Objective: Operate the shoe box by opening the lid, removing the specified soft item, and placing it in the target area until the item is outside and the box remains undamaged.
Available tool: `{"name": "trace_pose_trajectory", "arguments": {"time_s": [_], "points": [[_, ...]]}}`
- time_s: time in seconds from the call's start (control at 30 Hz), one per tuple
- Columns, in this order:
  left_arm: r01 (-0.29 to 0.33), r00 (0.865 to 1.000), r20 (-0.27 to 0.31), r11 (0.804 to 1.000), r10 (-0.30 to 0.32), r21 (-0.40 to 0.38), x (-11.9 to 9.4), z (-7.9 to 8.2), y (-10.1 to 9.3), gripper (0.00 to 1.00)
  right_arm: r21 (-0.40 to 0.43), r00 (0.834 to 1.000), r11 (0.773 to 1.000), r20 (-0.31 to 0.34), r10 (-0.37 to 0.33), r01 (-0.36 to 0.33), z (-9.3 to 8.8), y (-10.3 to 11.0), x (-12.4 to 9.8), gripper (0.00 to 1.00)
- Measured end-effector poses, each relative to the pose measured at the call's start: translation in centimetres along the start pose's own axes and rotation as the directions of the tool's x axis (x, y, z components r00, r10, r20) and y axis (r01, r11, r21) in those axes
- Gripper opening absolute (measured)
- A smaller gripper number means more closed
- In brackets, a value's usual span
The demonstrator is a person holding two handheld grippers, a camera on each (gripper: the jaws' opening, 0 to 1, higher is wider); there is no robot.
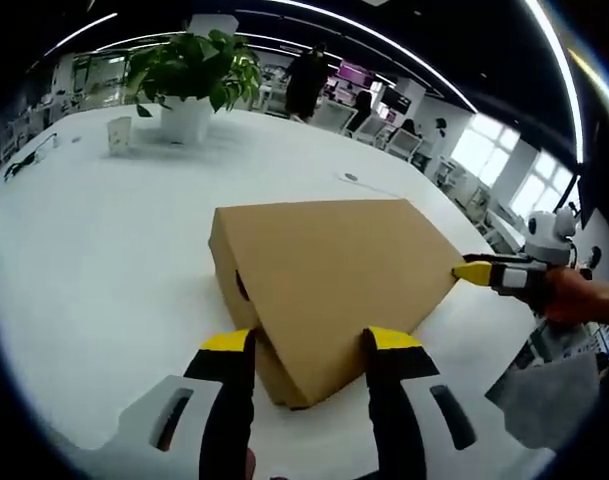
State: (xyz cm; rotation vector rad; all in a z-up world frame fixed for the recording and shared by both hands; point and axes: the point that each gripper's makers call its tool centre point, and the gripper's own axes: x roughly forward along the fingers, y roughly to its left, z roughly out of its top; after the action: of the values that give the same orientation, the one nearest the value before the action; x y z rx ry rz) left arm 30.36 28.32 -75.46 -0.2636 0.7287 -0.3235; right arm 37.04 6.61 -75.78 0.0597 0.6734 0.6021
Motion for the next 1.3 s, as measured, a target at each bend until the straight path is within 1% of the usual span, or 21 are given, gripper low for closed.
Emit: {"name": "trace_pose_trajectory", "arguments": {"time_s": [0.2,0.23,0.3,0.37,0.4,0.43,0.5,0.53,0.6,0.67,0.73,0.8,0.83,0.87,0.97,1.1,1.3], "points": [[0.006,1.0,-0.004,1.0,-0.006,-0.002,0.0,0.0,0.1,0.45,0.001,1.0,1.0,0.006,0.007,-0.007,0.0,0.1,-0.1,0.46],[0.014,1.0,-0.001,1.0,-0.014,0.0,0.0,-0.1,0.1,0.45,-0.008,1.0,1.0,0.007,0.019,-0.019,-0.1,0.3,-0.1,0.47],[0.032,0.999,0.008,0.999,-0.032,0.027,-0.1,-0.2,0.0,0.47,-0.061,0.999,0.997,0.003,0.047,-0.047,-0.3,0.6,-0.1,0.51],[0.057,0.998,0.008,0.996,-0.058,0.068,-0.2,-0.4,-0.4,0.5,-0.071,0.998,0.996,0.003,0.062,-0.061,-0.3,0.8,-0.2,0.54],[0.067,0.998,0.007,0.995,-0.068,0.078,-0.3,-0.5,-0.5,0.52,-0.088,0.998,0.994,-0.001,0.069,-0.069,-0.4,0.9,-0.2,0.54],[0.077,0.997,0.01,0.995,-0.078,0.071,-0.4,-0.5,-0.5,0.53,-0.114,0.997,0.99,-0.008,0.081,-0.082,-0.6,0.9,-0.2,0.55],[0.098,0.995,0.014,0.992,-0.099,0.083,-0.4,-0.6,-0.8,0.57,-0.127,0.995,0.987,-0.009,0.096,-0.096,-0.7,1.0,-0.2,0.57],[0.111,0.994,0.011,0.988,-0.113,0.105,-0.4,-0.7,-1.2,0.59,-0.144,0.995,0.984,-0.013,0.099,-0.1,-0.7,1.0,-0.3,0.57],[0.128,0.992,0.007,0.983,-0.13,0.132,-0.5,-0.9,-1.6,0.65,-0.176,0.996,0.981,-0.026,0.084,-0.087,-0.8,0.8,-0.2,0.54],[0.136,0.99,0.009,0.981,-0.138,0.137,-0.5,-1.0,-1.7,0.68,-0.18,0.998,0.981,-0.028,0.064,-0.068,-0.7,0.7,0.0,0.52],[0.125,0.992,0.005,0.981,-0.127,0.15,-0.5,-1.1,-1.5,0.65,-0.194,0.998,0.979,-0.029,0.054,-0.058,-0.8,0.8,0.2,0.54],[0.07,0.998,-0.008,0.976,-0.07,0.208,-0.4,-1.2,-0.7,0.58,-0.203,0.999,0.978,-0.03,0.037,-0.042,-0.8,1.0,0.4,0.56],[0.038,0.999,-0.014,0.971,-0.036,0.234,-0.3,-1.2,-0.2,0.53,-0.205,0.999,0.978,-0.031,0.031,-0.037,-0.8,1.0,0.4,0.56],[0.069,0.998,-0.02,0.973,-0.066,0.222,-0.2,-1.3,-0.9,0.53,-0.203,0.999,0.978,-0.03,0.03,-0.036,-0.7,1.0,0.4,0.56],[0.054,0.999,-0.013,0.975,-0.053,0.216,-0.3,-1.2,-0.6,0.52,-0.202,0.999,0.979,-0.031,0.03,-0.036,-0.7,0.9,0.3,0.55],[0.05,0.999,0.008,0.977,-0.053,0.205,-0.6,-1.2,-0.5,0.5,-0.205,0.999,0.978,-0.025,0.029,-0.033,-0.4,1.0,0.1,0.55],[0.044,0.998,0.028,0.982,-0.05,0.184,-1.0,-0.7,-0.6,0.5,-0.202,1.0,0.979,-0.009,0.028,-0.03,0.1,1.2,-0.5,0.54]]}}
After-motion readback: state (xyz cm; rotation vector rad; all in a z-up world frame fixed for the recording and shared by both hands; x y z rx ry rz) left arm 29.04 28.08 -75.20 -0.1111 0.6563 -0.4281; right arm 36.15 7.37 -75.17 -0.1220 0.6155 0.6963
